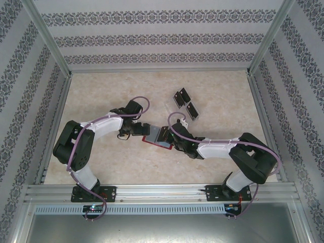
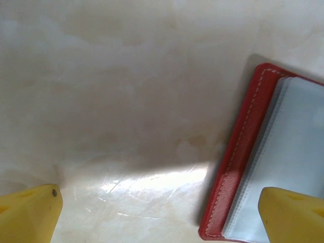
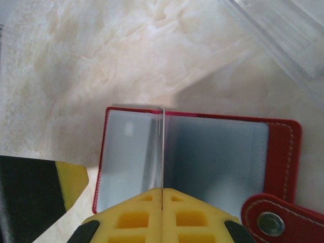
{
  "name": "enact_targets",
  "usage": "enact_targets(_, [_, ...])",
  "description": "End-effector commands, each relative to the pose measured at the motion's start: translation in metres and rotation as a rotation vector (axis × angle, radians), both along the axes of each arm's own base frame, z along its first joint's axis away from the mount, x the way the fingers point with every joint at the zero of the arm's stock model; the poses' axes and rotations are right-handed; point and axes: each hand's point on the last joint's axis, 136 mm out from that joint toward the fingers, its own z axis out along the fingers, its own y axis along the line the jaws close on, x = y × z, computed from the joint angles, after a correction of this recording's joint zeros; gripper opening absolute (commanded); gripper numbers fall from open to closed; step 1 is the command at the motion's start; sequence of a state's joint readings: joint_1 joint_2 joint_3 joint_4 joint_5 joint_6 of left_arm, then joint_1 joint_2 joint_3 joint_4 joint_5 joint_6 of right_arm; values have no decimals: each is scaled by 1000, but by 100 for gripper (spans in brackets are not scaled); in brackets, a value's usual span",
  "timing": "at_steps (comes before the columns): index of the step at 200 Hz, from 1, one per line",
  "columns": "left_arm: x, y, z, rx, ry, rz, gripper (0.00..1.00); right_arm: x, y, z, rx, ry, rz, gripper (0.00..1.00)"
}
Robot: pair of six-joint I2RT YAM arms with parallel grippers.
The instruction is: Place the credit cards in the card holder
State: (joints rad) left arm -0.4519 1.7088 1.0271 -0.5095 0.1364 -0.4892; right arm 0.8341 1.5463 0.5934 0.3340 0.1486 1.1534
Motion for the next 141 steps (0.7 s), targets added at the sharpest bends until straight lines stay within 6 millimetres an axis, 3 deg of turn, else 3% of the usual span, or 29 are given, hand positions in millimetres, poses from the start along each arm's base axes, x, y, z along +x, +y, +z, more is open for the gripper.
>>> enact_targets(1, [-13, 9, -5, 76, 19, -42, 100, -8, -3, -2, 3, 7, 1, 0])
enact_targets(59, [-34, 17, -21, 174, 74, -78, 100, -14, -6, -3, 6, 10, 18, 0])
enact_targets(141, [-72, 0, -30, 141, 109, -89, 100, -20, -6, -13, 12, 66, 83, 0])
